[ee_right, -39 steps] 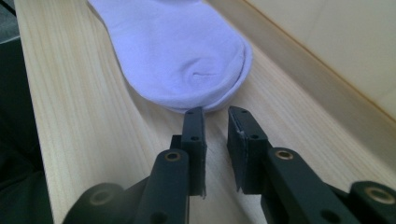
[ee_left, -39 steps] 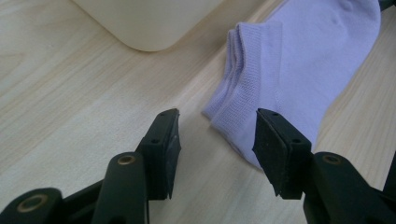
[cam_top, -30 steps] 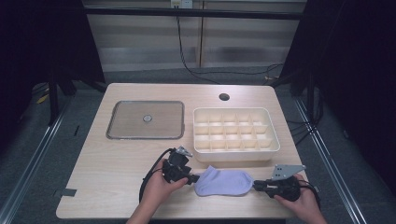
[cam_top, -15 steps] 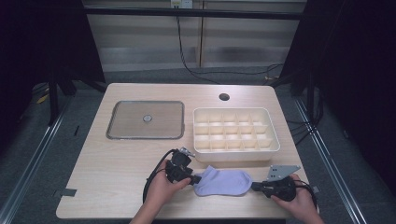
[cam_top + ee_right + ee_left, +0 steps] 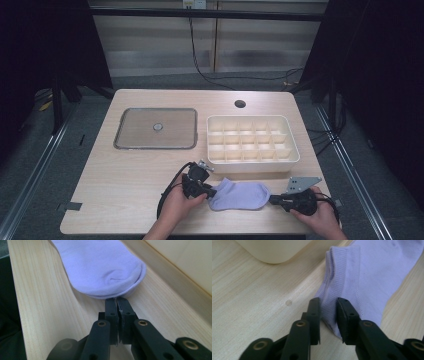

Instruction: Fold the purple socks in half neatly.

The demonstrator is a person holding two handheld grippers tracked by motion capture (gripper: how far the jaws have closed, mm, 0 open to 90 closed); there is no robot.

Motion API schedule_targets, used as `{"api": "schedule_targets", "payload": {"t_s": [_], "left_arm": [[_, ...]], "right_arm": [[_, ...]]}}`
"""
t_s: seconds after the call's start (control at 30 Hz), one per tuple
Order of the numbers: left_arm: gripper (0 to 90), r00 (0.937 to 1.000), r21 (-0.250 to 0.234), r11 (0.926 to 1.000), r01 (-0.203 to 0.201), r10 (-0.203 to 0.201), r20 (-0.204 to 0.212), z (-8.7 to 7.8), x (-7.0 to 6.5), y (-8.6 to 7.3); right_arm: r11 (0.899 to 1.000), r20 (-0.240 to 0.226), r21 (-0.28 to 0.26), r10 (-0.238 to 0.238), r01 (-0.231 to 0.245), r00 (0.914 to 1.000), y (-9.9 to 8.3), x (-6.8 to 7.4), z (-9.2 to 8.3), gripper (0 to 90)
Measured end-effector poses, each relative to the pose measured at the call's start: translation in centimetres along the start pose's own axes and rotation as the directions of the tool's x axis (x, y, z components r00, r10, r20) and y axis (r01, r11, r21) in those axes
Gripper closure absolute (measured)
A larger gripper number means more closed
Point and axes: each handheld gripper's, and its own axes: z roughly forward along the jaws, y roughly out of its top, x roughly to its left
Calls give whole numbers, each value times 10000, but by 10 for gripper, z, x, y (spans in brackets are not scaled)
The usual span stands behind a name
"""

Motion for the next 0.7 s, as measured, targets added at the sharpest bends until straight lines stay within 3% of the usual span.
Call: {"api": "schedule_targets", "payload": {"t_s": [0.07, 0.17, 0.3, 0.33, 0.37, 0.63, 0.7], "left_arm": [[796, 10000, 96, 10000, 11, -11, 57, 0, 1, 0], [820, 9986, 156, 9990, 409, -414, 326, -1, 3, 0], [821, 9954, 276, 9977, 616, -635, 724, -1, 9, -1], [822, 9905, 257, 9950, 962, -983, 957, -2, 13, -2], [822, 9881, 264, 9940, 1059, -1082, 1091, -2, 14, -3], [823, 9726, 56, 9896, 1440, -1426, 1834, -10, 18, -2], [823, 9722, 80, 9892, 1463, -1453, 1836, -10, 18, -2]], "right_arm": [[10000, 9, 11, -22, 22, 10000, 0, 0, 0, 878], [10000, 37, 27, -15, 15, 10000, 0, 1, 0, 878], [10000, 37, 0, -10, 10, 10000, 1, 1, 0, 880], [10000, 21, -9, 2, -2, 10000, 0, 1, 0, 879], [10000, 12, -36, -12, 12, 10000, 0, 1, 1, 879], [9999, -78, -151, -20, 19, 10000, -1, -1, 1, 878], [9999, -81, -156, -12, 11, 10000, -1, -1, 1, 878]]}}
